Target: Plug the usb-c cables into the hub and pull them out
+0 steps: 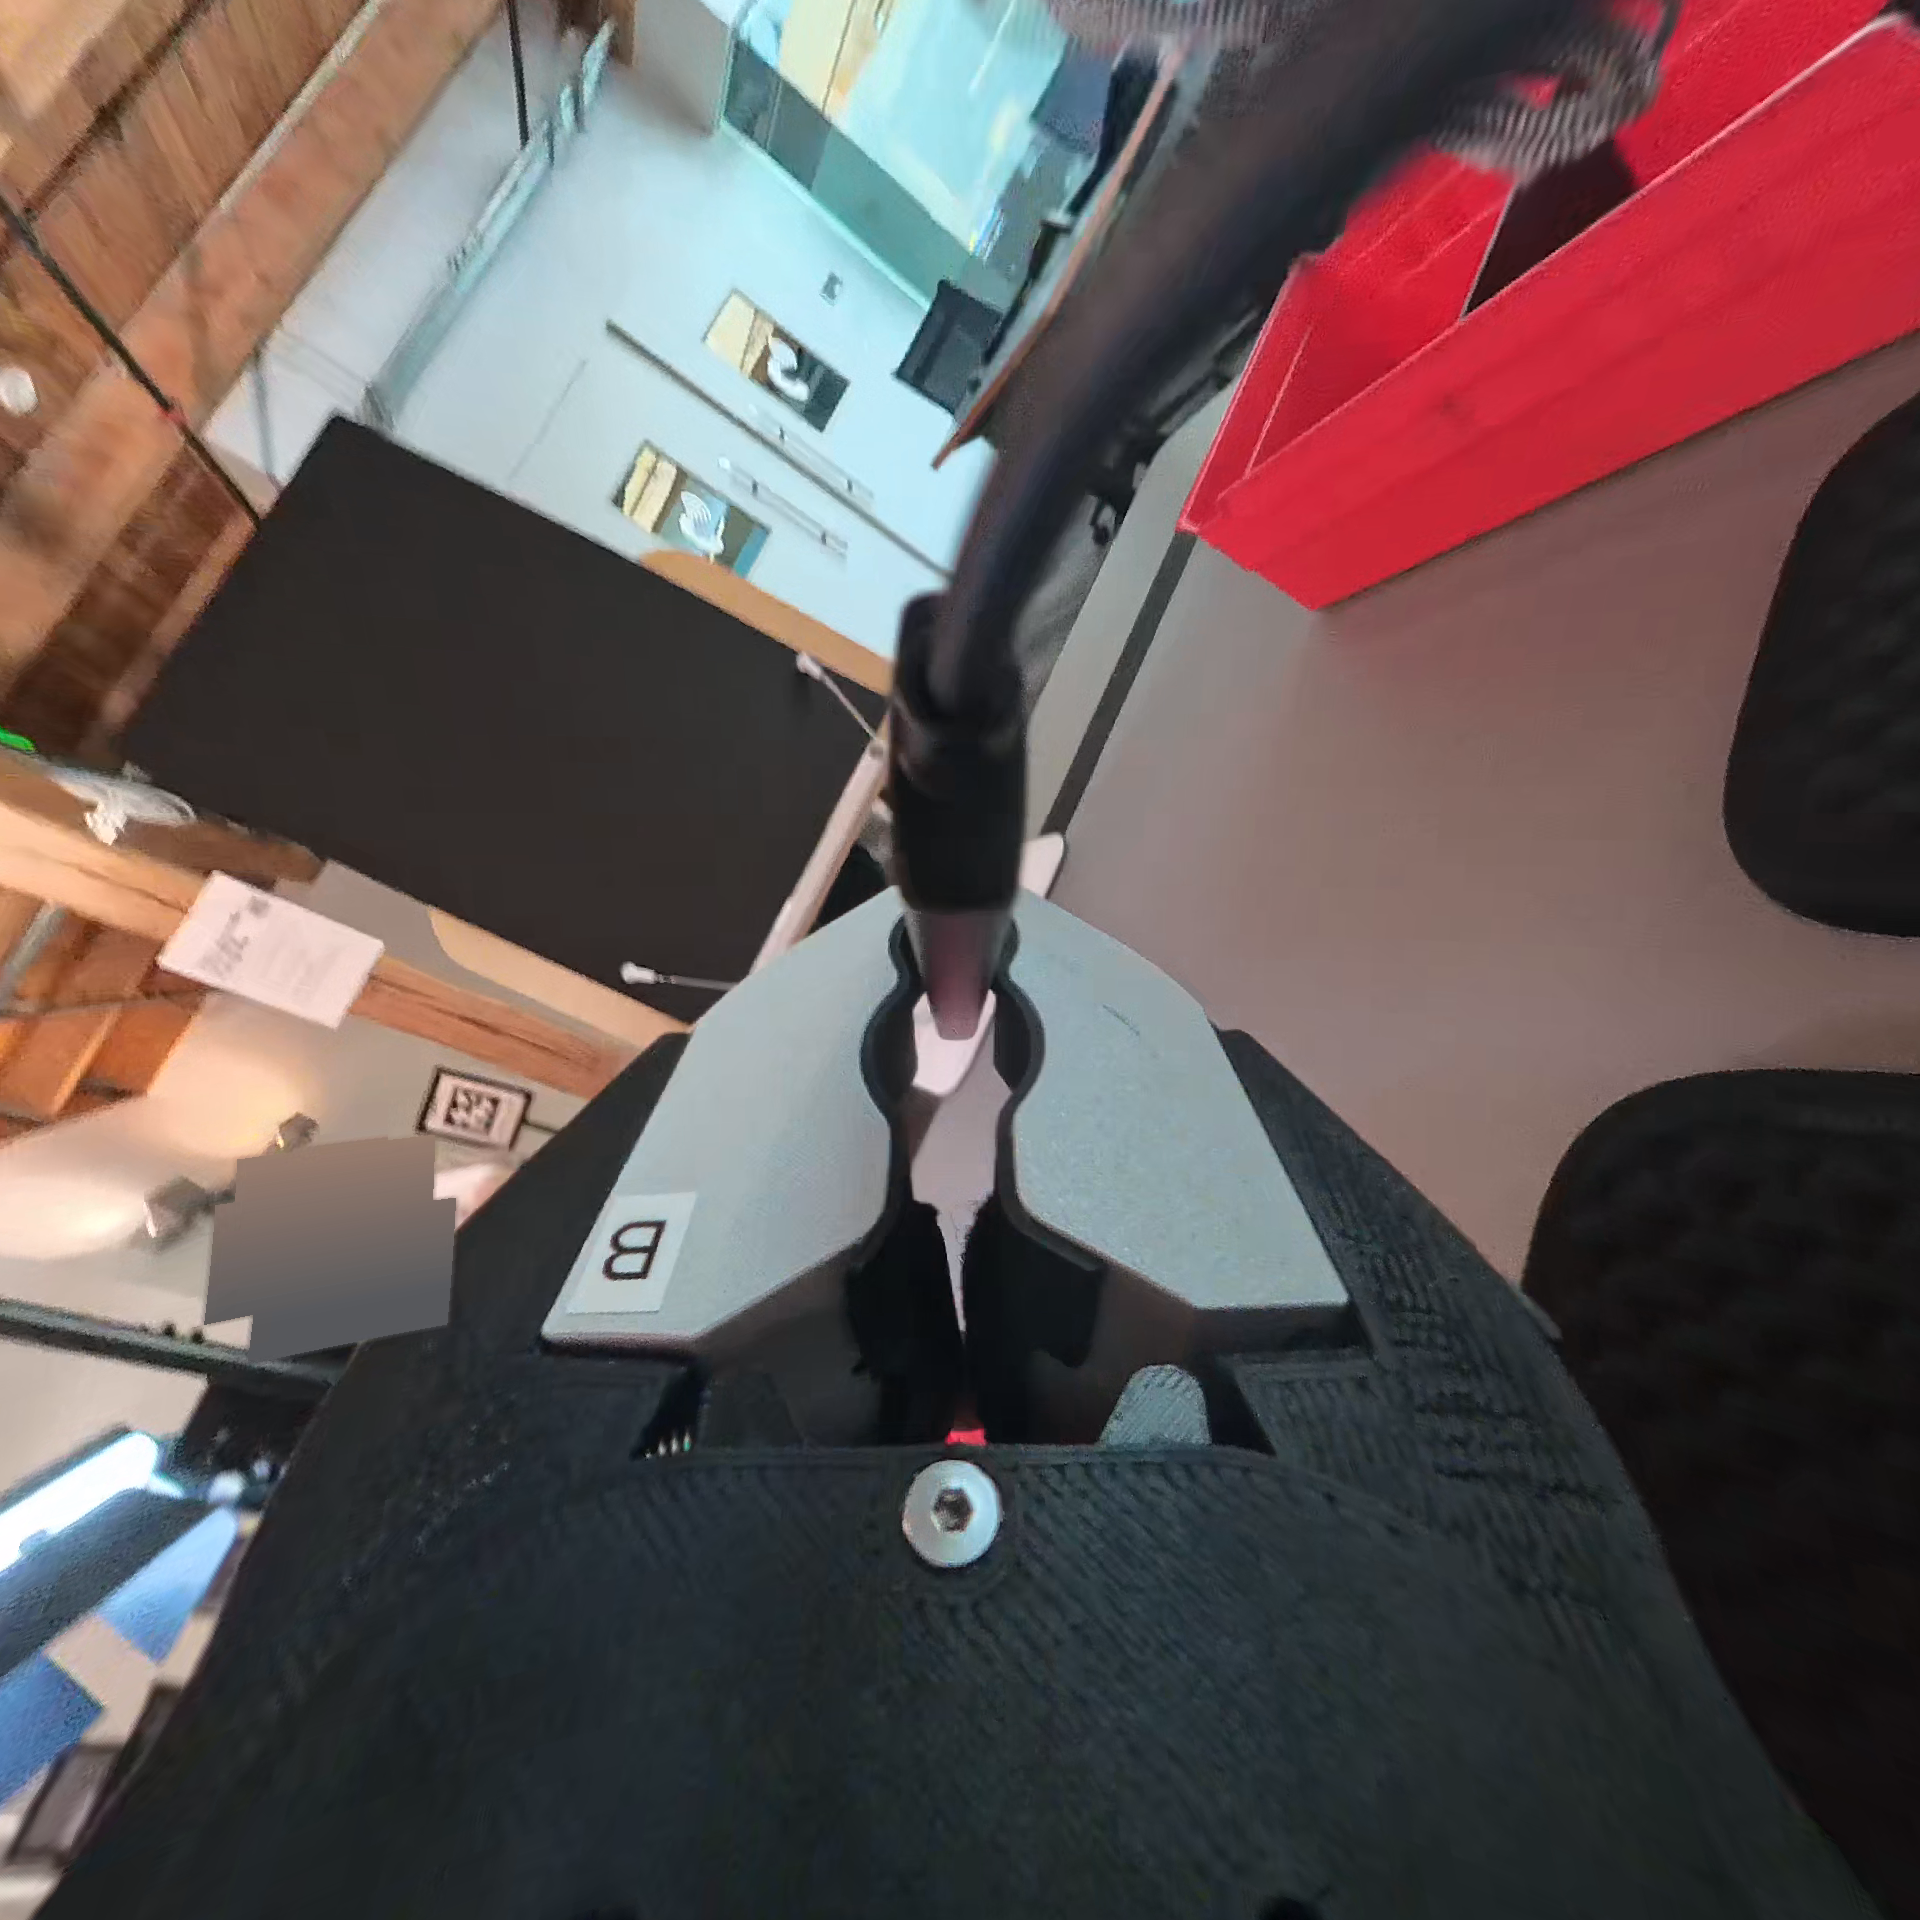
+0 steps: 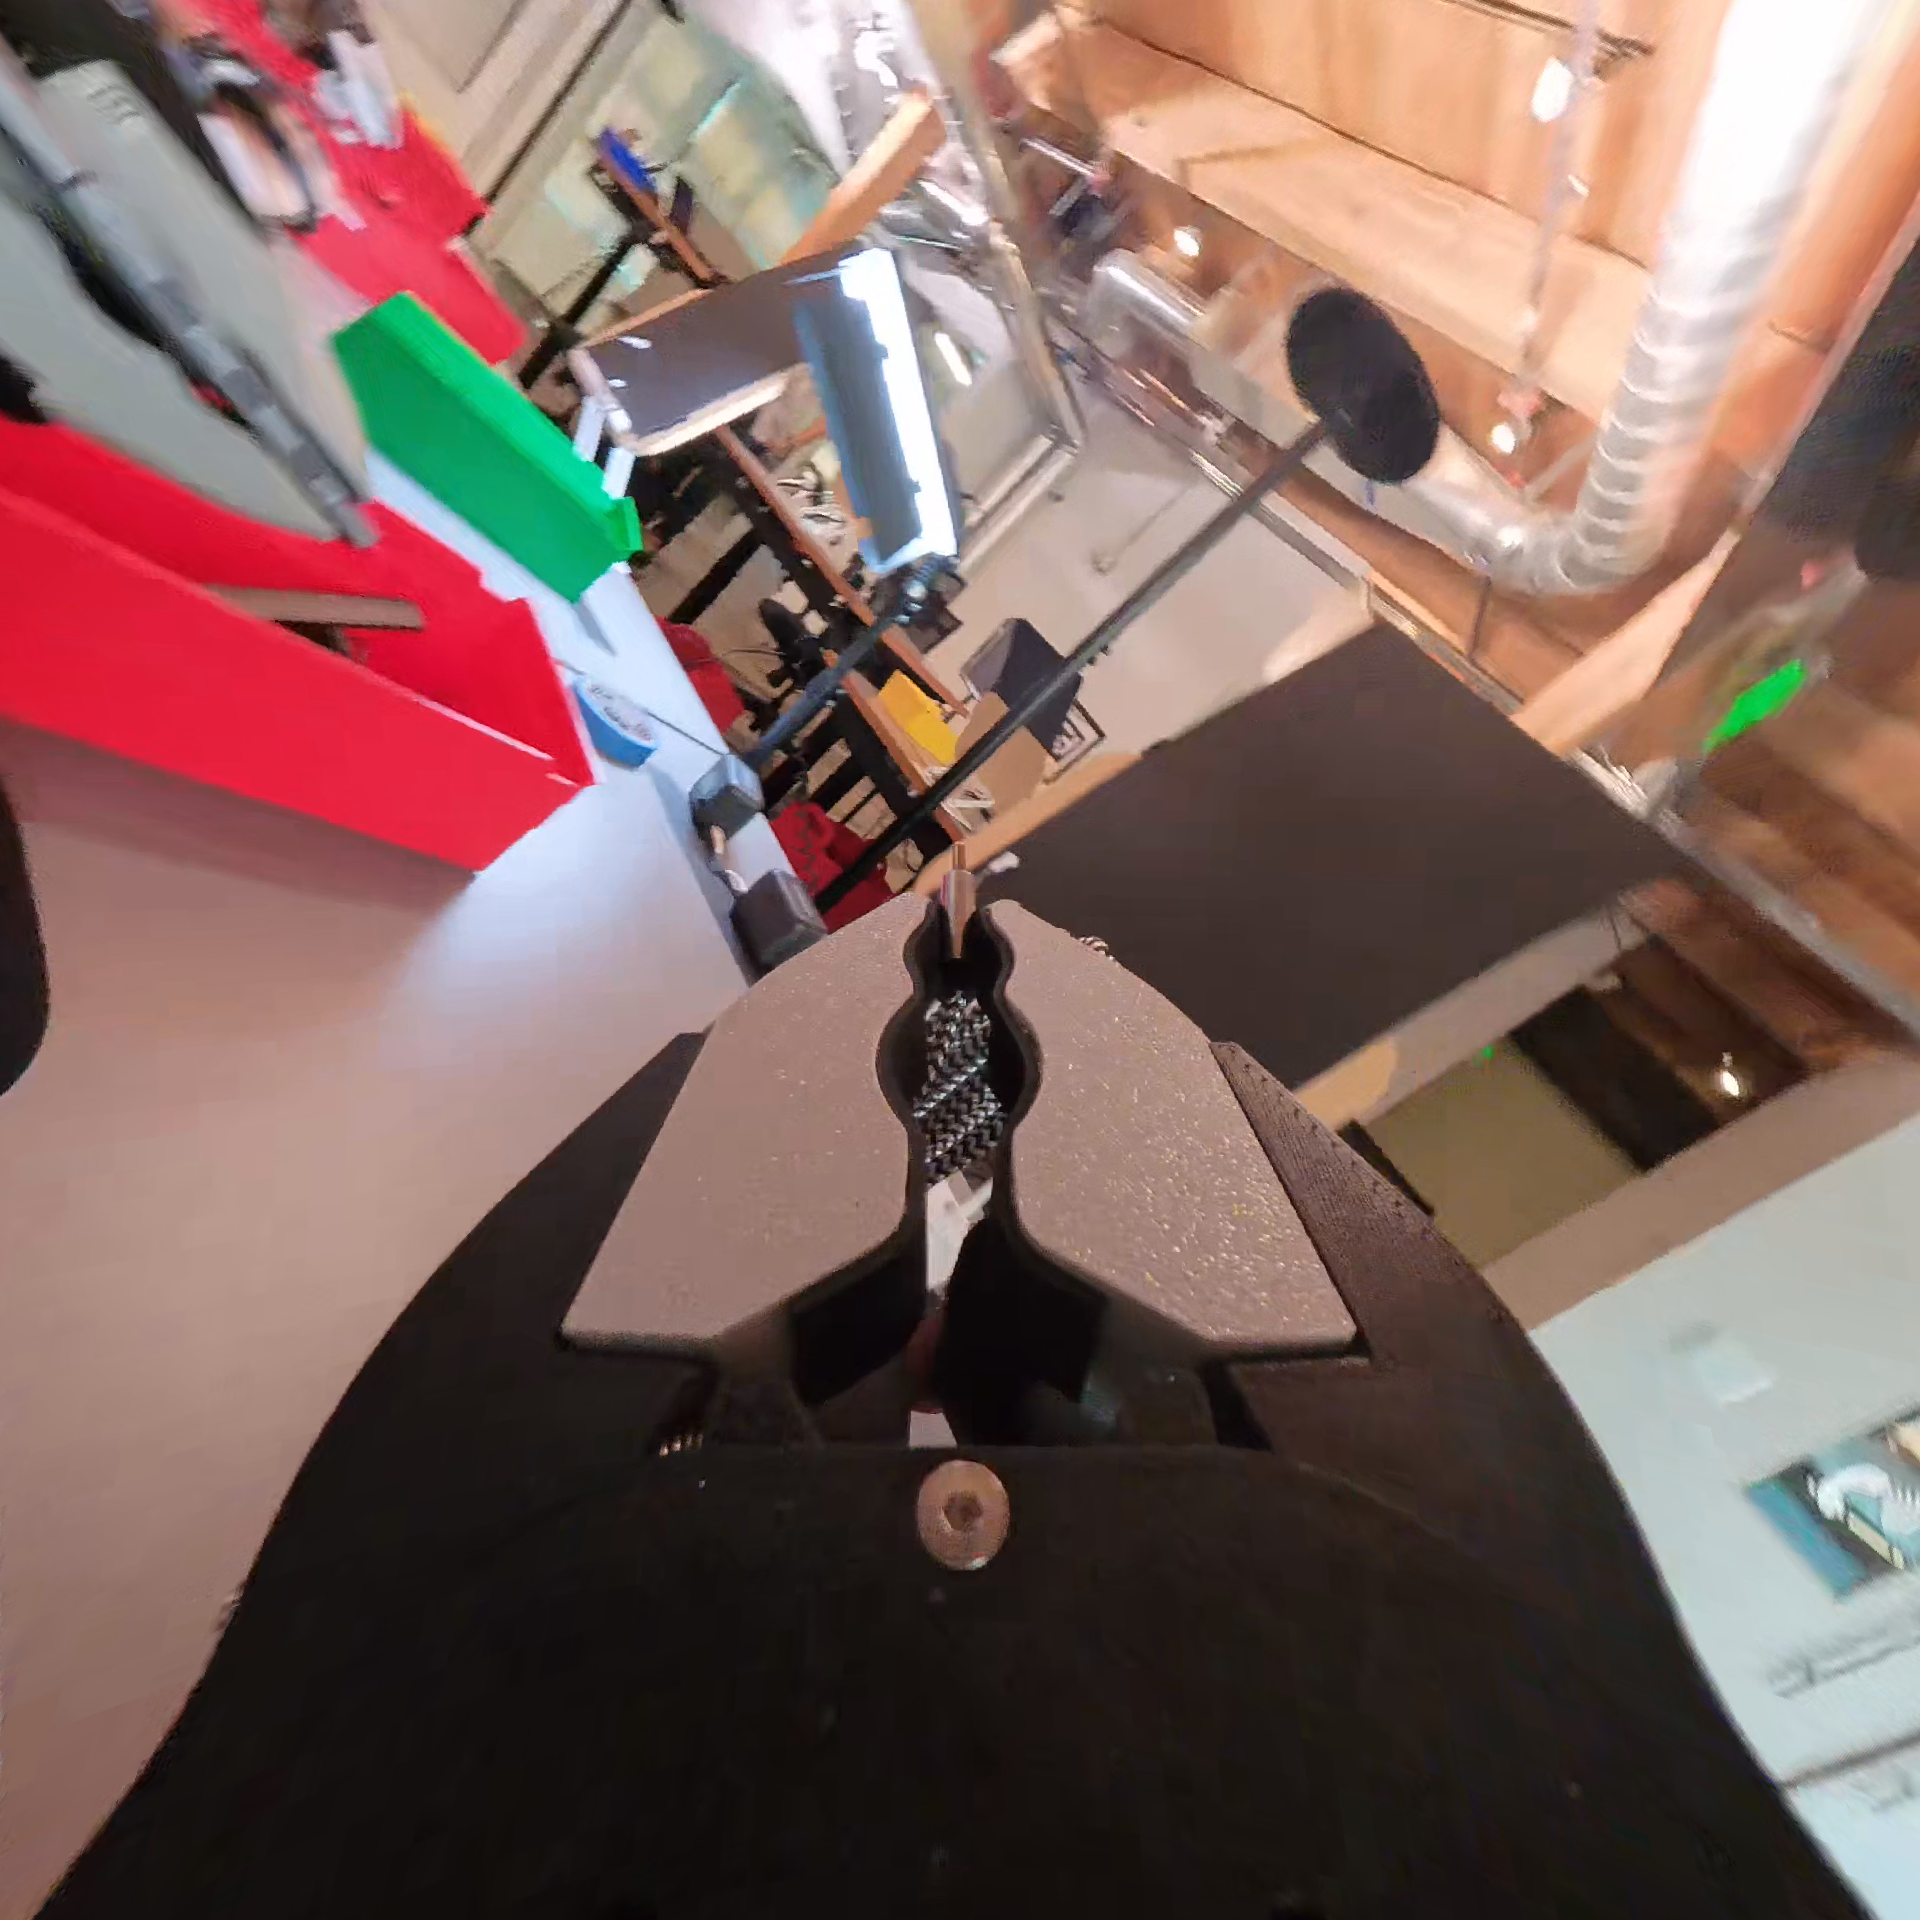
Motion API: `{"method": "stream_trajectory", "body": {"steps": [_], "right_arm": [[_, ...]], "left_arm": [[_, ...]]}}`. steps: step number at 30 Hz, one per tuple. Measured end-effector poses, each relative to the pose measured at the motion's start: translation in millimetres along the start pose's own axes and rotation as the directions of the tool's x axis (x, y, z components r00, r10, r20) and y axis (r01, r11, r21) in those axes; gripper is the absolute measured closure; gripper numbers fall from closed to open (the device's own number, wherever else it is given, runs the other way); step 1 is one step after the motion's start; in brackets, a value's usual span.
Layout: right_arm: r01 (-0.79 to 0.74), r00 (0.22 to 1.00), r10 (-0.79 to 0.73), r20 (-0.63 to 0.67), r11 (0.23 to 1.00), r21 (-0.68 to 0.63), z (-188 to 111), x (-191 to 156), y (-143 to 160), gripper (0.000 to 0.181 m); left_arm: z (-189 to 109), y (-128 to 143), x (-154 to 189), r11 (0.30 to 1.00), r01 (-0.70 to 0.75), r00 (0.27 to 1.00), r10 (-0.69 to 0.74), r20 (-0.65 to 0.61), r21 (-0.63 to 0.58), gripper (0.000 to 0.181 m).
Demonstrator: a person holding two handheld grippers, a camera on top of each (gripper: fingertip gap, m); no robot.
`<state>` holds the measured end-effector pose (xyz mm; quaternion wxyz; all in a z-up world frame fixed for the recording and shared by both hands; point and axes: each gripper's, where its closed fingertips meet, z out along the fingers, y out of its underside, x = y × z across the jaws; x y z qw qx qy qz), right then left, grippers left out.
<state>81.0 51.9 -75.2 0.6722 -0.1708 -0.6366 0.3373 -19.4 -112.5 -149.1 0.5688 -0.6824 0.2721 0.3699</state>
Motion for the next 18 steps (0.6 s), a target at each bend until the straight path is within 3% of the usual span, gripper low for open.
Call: {"method": "stream_trajectory", "body": {"steps": [6, 9, 12, 14, 18], "right_arm": [[-0.110, 0.959, 0.047, -0.279, 0.971, -0.212, -64, 72, 44, 0.176], [-0.098, 0.941, -0.006, -0.339, 0.952, -0.289, -93, 83, 68, 0.176], [0.035, 0.991, -0.064, -0.117, 0.970, -0.239, -106, 52, 85, 0.176], [0.046, 0.999, -0.050, -0.009, 0.973, -0.227, -113, 38, 104, 0.176], [0.115, 0.977, -0.045, 0.209, 0.934, -0.339, -120, 11, 139, 0.175]], "left_arm": [[-3, 31, 0, 0.992, 0.001, 0.999, 0.004, 0.034, -0.123, 0.173], [-2, 39, 2, 0.988, 0.008, 1.000, -0.007, 0.012, -0.155, 0.173], [-2, 39, -3, 0.989, 0.010, 1.000, -0.006, 0.030, -0.148, 0.173], [0, 37, -6, 0.989, 0.012, 0.999, -0.007, 0.038, -0.147, 0.173], [3, 36, -11, 0.986, 0.023, 0.998, -0.015, 0.054, -0.163, 0.173]]}}
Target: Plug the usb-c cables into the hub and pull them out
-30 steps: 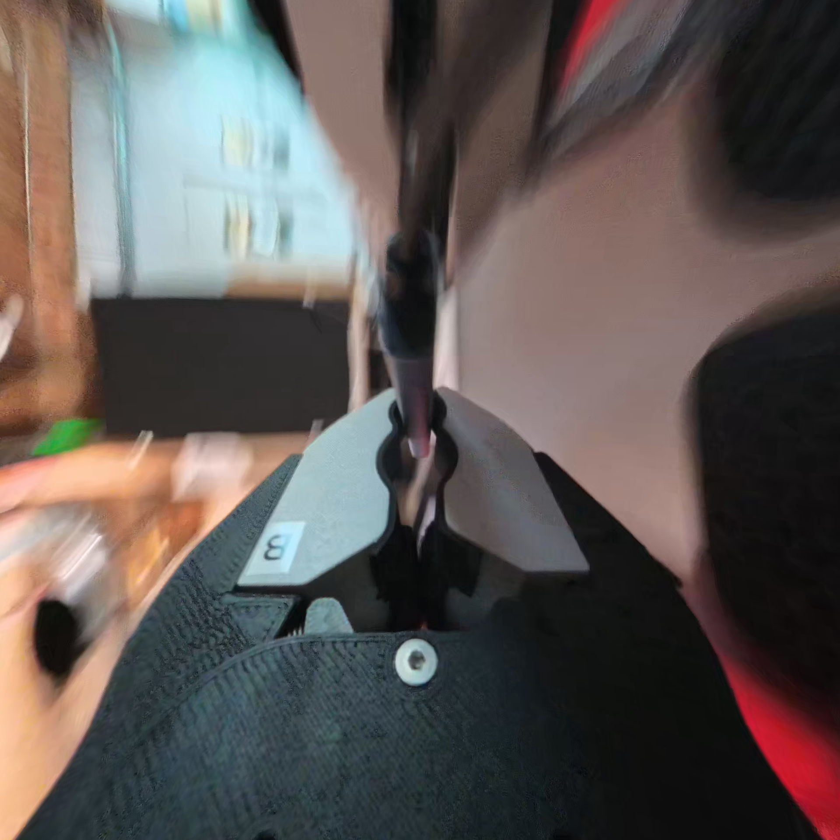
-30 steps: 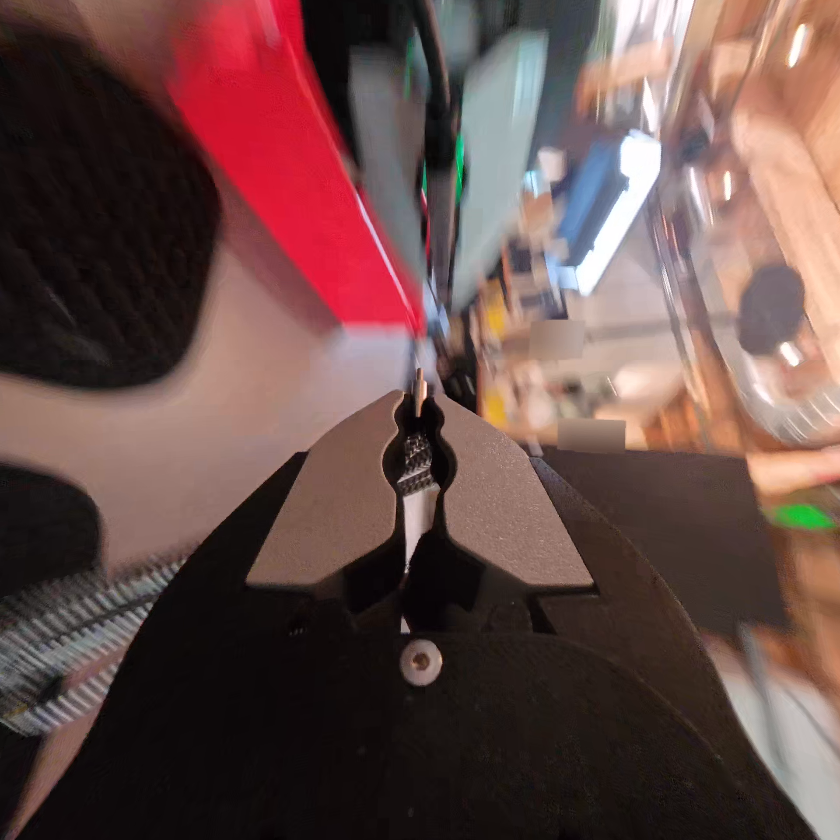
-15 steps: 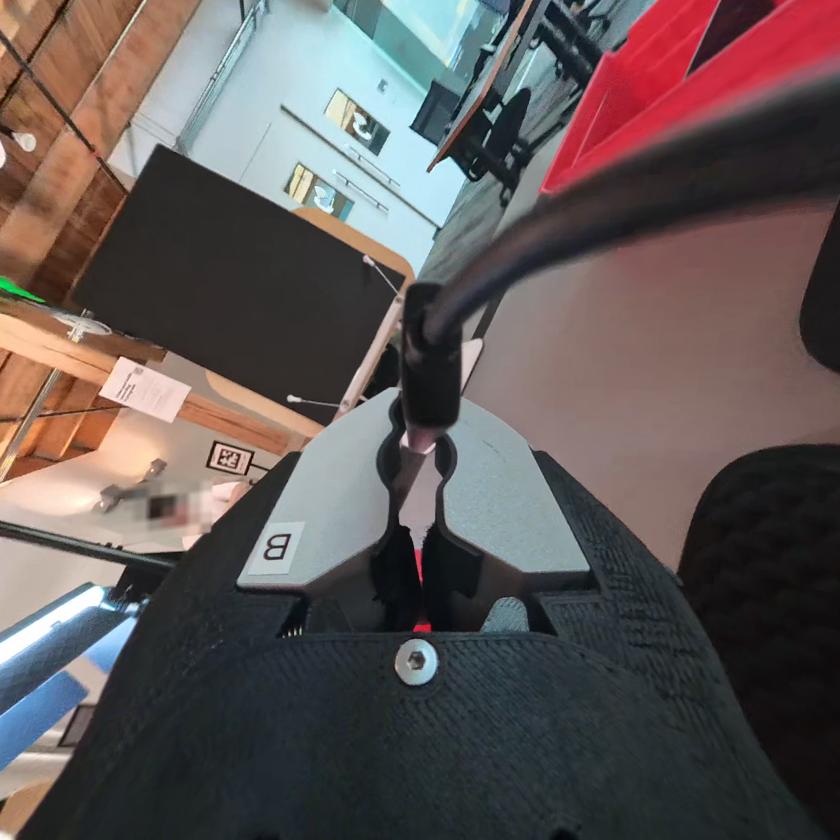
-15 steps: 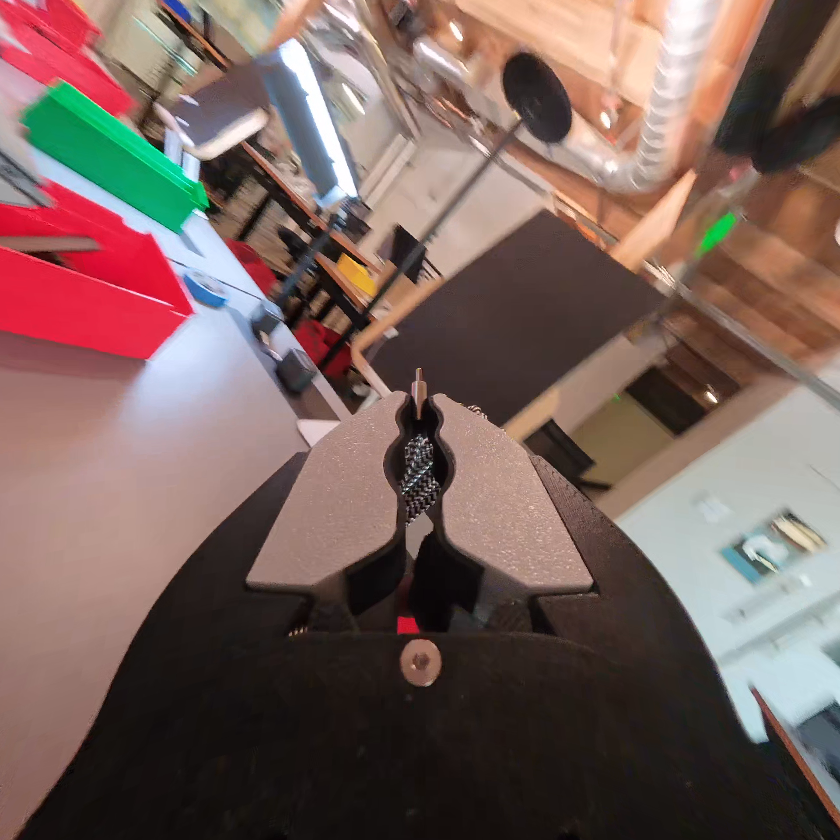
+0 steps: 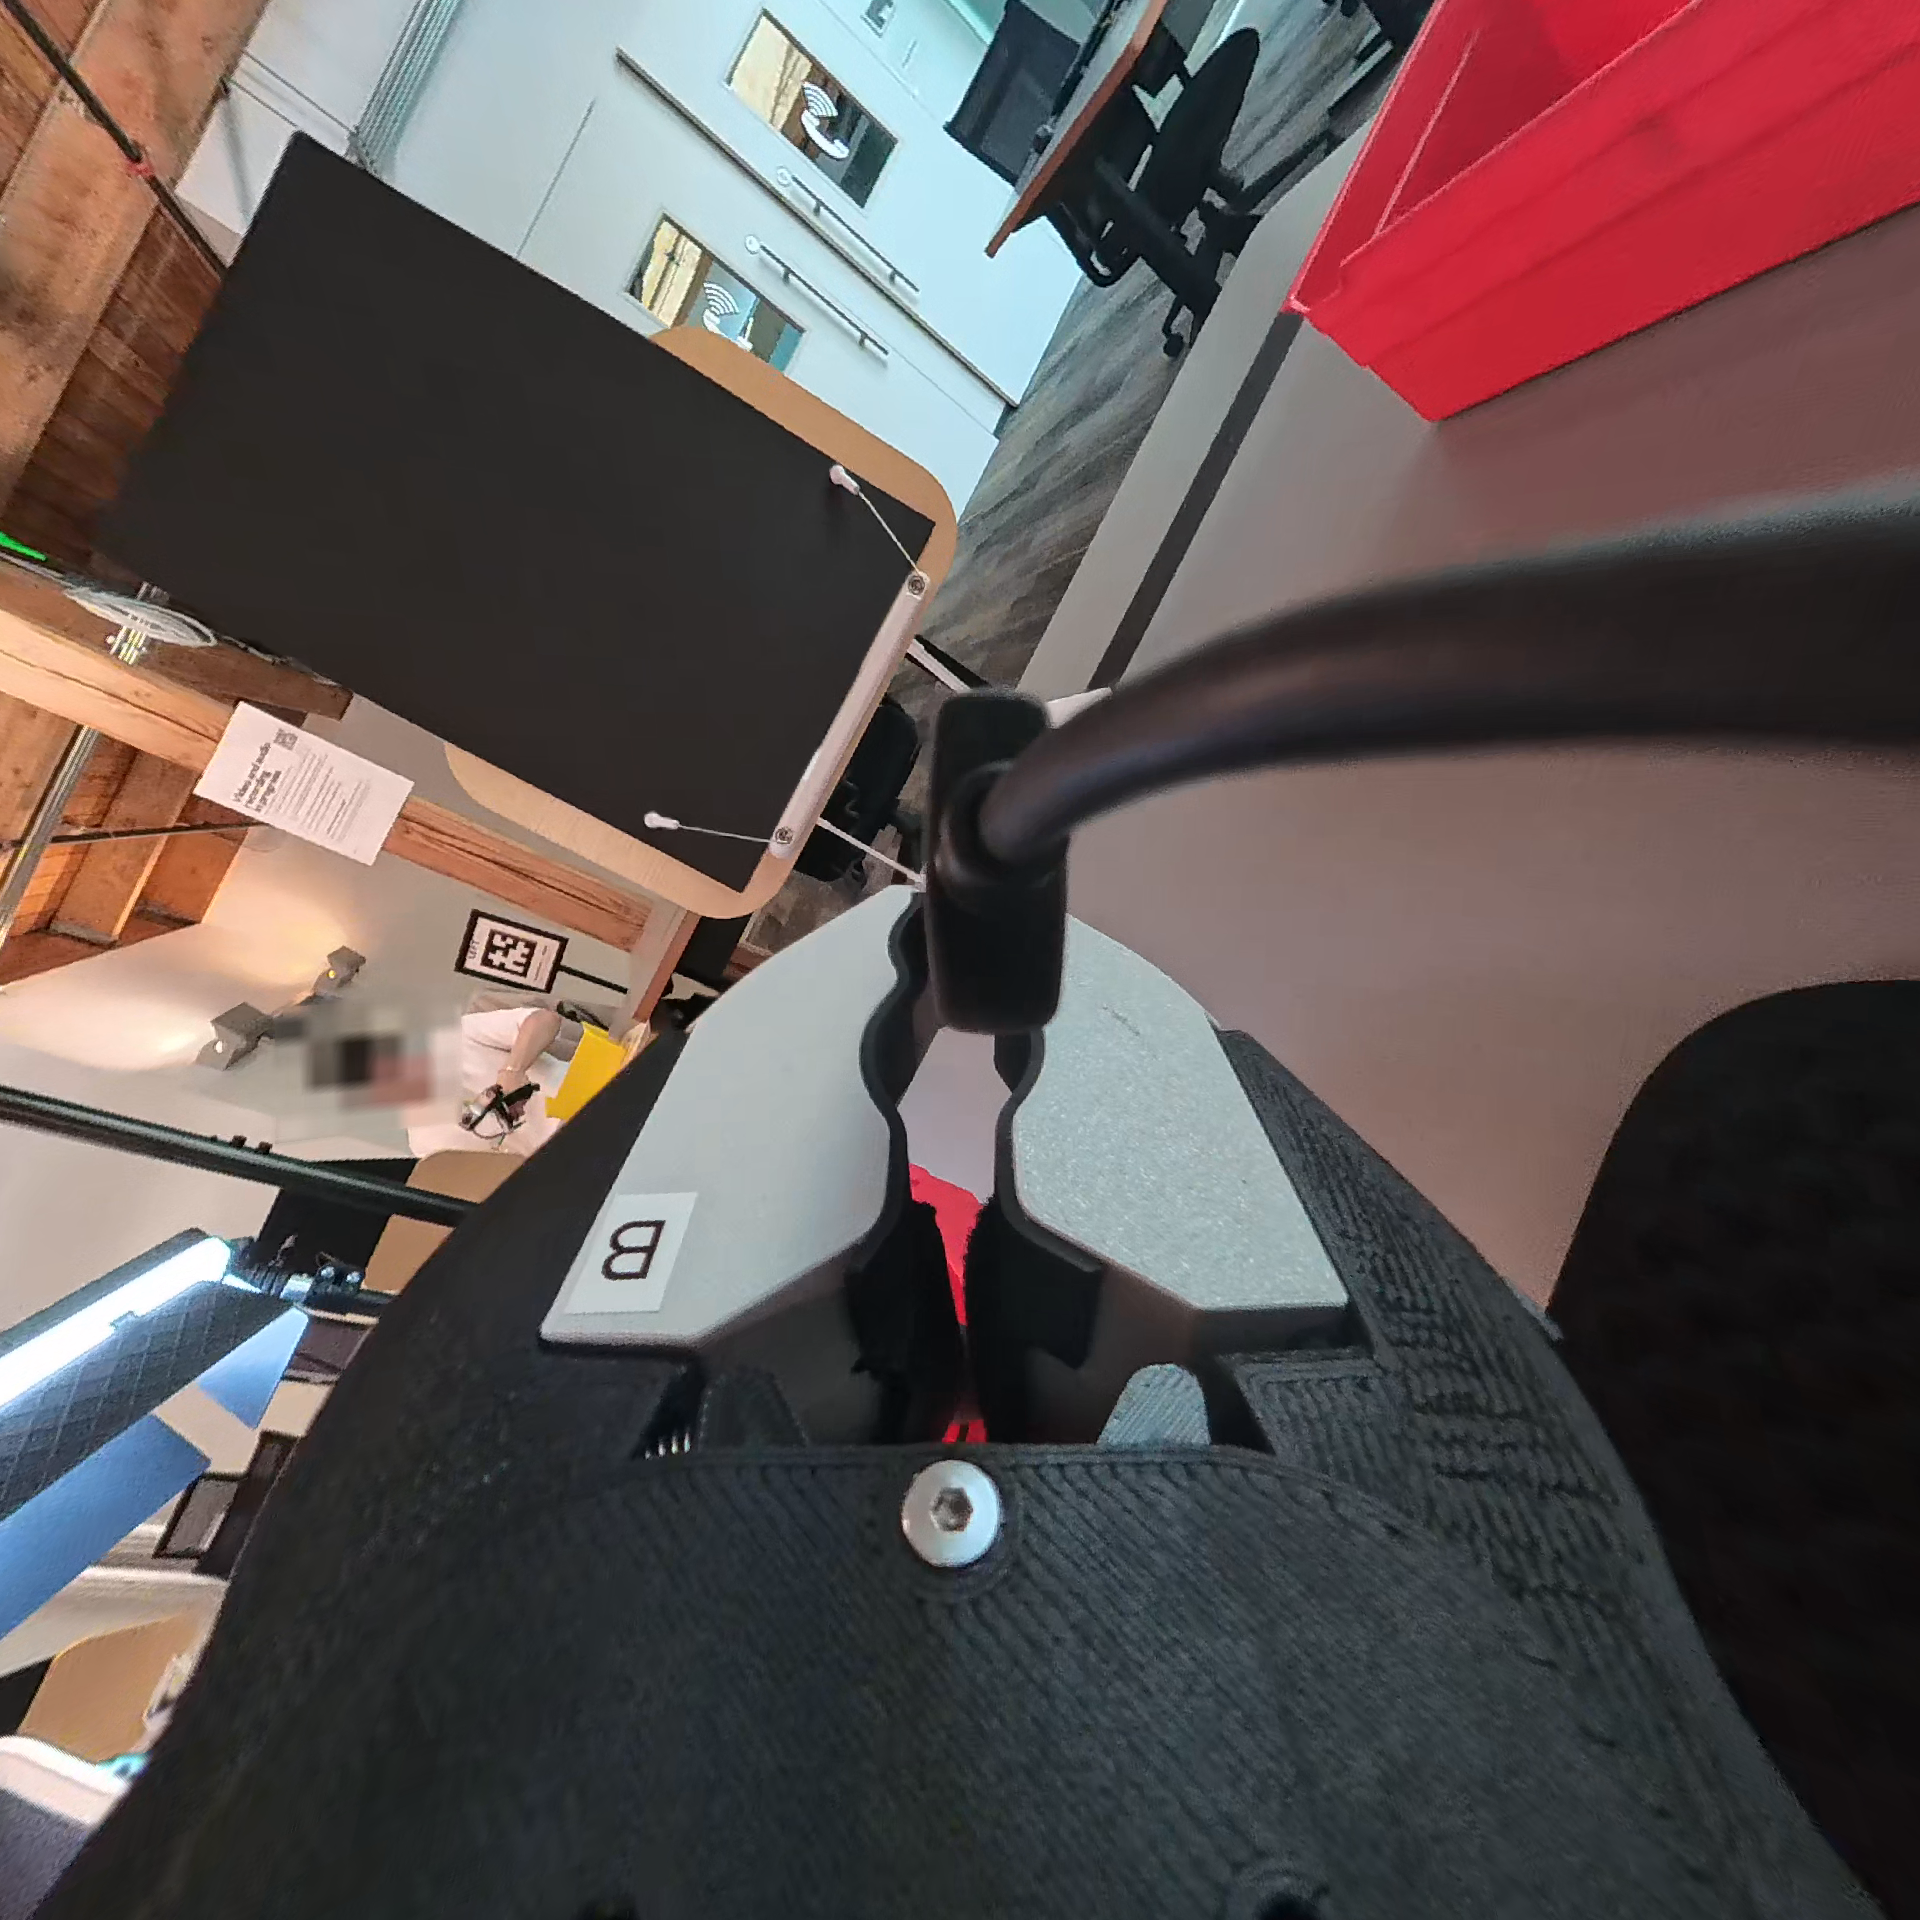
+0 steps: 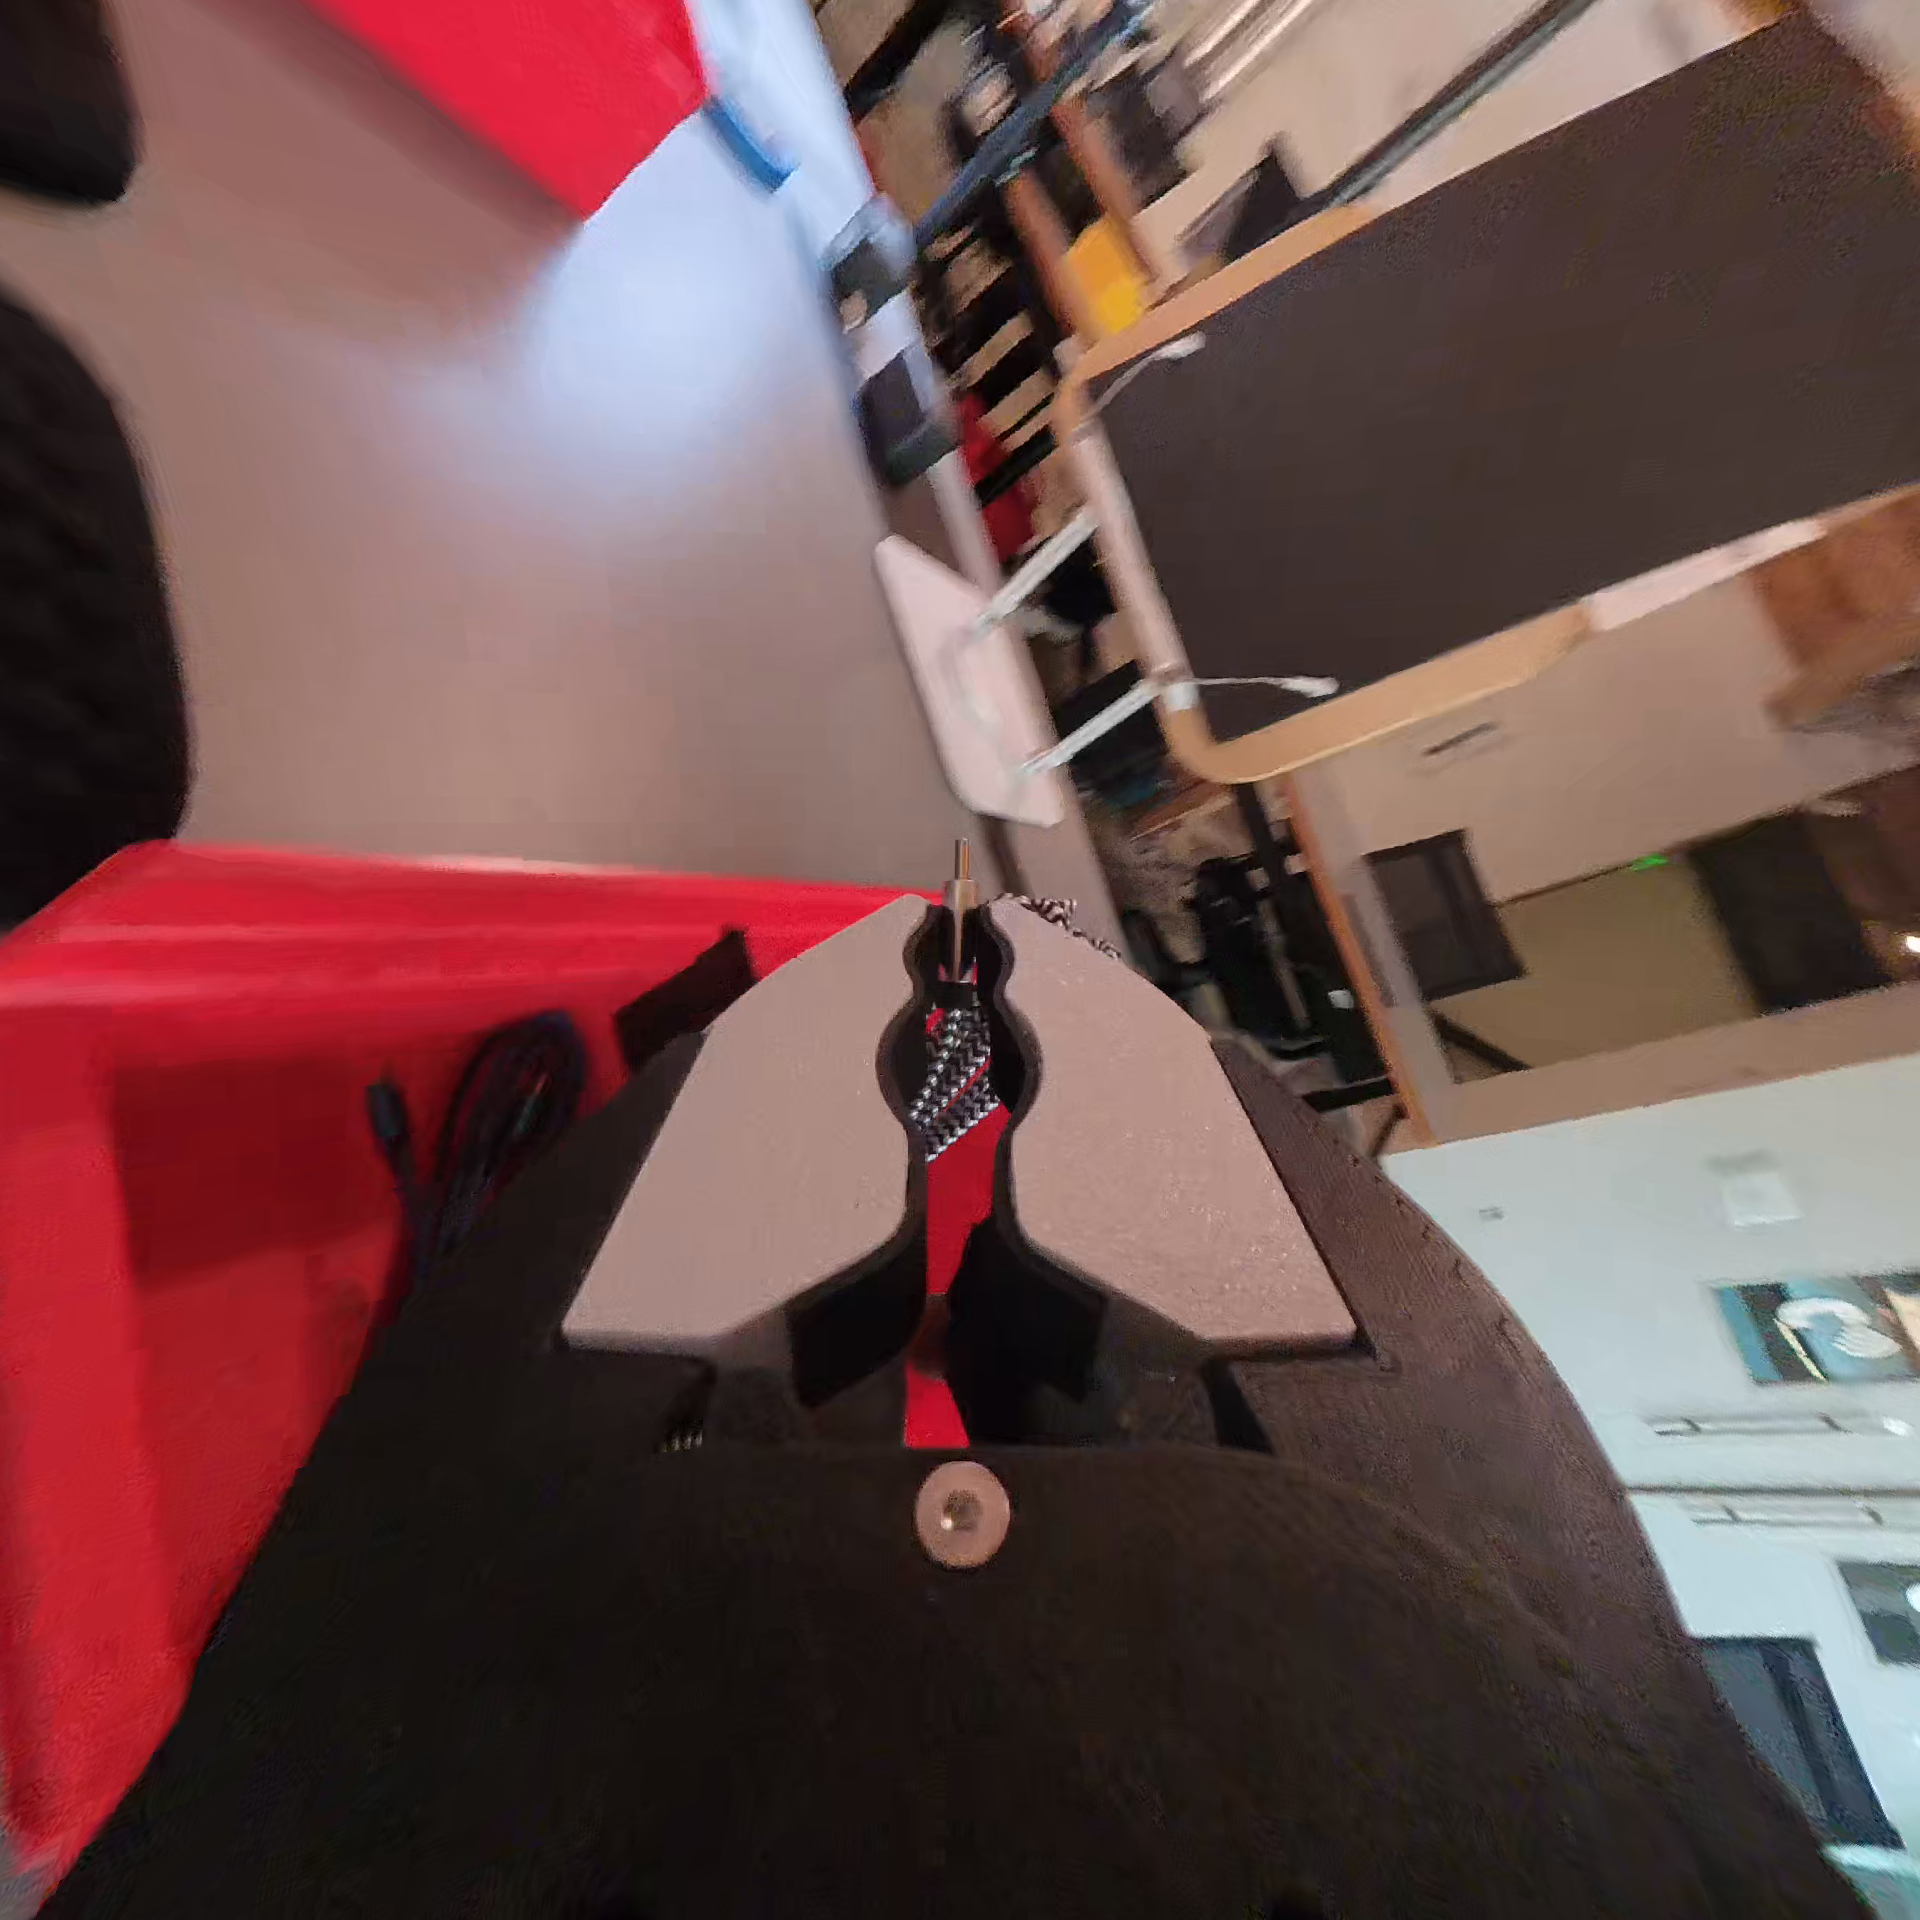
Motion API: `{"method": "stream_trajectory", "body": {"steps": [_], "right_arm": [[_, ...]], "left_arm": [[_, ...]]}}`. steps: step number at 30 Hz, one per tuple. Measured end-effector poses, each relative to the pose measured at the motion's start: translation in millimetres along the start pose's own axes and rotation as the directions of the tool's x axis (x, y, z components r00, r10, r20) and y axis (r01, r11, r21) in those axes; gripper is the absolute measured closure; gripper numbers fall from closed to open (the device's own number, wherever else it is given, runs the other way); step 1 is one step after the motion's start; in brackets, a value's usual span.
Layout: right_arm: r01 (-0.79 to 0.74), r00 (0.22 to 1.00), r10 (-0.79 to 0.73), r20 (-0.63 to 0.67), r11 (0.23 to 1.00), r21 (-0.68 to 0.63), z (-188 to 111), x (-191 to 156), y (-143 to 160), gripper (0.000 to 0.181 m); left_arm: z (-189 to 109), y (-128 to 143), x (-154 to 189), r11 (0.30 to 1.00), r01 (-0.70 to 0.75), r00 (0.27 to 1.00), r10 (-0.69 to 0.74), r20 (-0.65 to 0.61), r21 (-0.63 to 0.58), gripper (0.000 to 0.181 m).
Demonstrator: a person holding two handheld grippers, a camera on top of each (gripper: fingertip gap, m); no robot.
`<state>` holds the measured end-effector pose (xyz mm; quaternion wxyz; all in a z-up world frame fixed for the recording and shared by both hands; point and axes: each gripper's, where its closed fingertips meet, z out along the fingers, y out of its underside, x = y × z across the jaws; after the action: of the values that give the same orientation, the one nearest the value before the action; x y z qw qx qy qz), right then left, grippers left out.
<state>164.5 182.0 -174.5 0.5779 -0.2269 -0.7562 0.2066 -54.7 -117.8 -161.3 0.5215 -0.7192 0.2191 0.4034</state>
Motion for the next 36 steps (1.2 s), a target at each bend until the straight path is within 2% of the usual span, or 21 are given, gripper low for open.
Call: {"method": "stream_trajectory", "body": {"steps": [2, 5, 8, 13, 15, 17, 19, 21, 23, 25, 28, 31, 34, 36], "right_arm": [[0.029, 0.989, -0.018, 0.147, 0.997, -0.069, 4, -22, 8, 0.176], [0.063, 0.931, 0.019, 0.364, 0.975, -0.212, 7, -60, 30, 0.175], [0.010, 0.879, 0.109, 0.464, 0.969, -0.246, 13, -86, 35, 0.176], [-0.069, 0.829, 0.294, 0.476, 0.898, -0.434, 28, -108, 65, 0.173], [-0.075, 0.812, 0.354, 0.464, 0.852, -0.519, 28, -113, 80, 0.164], [-0.120, 0.824, 0.370, 0.429, 0.854, -0.505, 31, -106, 76, 0.157], [-0.212, 0.855, 0.383, 0.350, 0.873, -0.439, 35, -85, 60, 0.151], [-0.298, 0.888, 0.384, 0.252, 0.899, -0.321, 40, -57, 31, 0.143], [-0.330, 0.915, 0.351, 0.196, 0.935, -0.132, 45, -36, -18, 0.140], [-0.291, 0.945, 0.274, 0.180, 0.954, 0.074, 50, -31, -74, 0.142], [-0.145, 0.976, 0.095, 0.196, 0.956, 0.257, 66, -50, -142, 0.146], [-0.034, 0.965, -0.073, 0.250, 0.916, 0.401, 86, -83, -199, 0.147], [0.016, 0.933, -0.198, 0.301, 0.858, 0.513, 102, -113, -241, 0.149], [0.083, 0.908, -0.289, 0.303, 0.834, 0.546, 115, -132, -255, 0.149]], "left_arm": [[1, 0, -1, 1.000, 0.005, 1.000, -0.005, 0.010, -0.007, 0.173], [2, 0, 0, 1.000, 0.009, 1.000, -0.009, 0.012, -0.018, 0.173], [5, -1, 1, 1.000, 0.006, 1.000, -0.006, 0.008, -0.017, 0.173], [7, -1, -1, 1.000, 0.010, 1.000, -0.010, 0.000, -0.020, 0.173], [8, 1, -1, 1.000, 0.016, 1.000, -0.017, -0.004, -0.025, 0.173], [8, 5, -2, 0.999, 0.024, 1.000, -0.024, -0.003, -0.034, 0.173], [8, 9, -2, 0.999, 0.038, 0.999, -0.039, -0.005, -0.037, 0.173], [9, 12, -1, 0.998, 0.050, 0.999, -0.051, -0.011, -0.042, 0.173], [11, 17, 2, 0.997, 0.053, 0.998, -0.054, -0.023, -0.054, 0.173], [16, 18, 6, 0.997, 0.057, 0.997, -0.060, -0.051, -0.059, 0.173], [21, 14, 19, 0.998, 0.059, 0.991, -0.063, -0.118, -0.033, 0.173], [27, 9, 37, 0.999, 0.030, 0.981, -0.035, -0.192, -0.029, 0.173], [31, 1, 56, 0.999, -0.033, 0.968, 0.026, -0.250, -0.021, 0.173], [33, -4, 67, 0.997, -0.078, 0.957, 0.071, -0.280, -0.014, 0.173]]}}
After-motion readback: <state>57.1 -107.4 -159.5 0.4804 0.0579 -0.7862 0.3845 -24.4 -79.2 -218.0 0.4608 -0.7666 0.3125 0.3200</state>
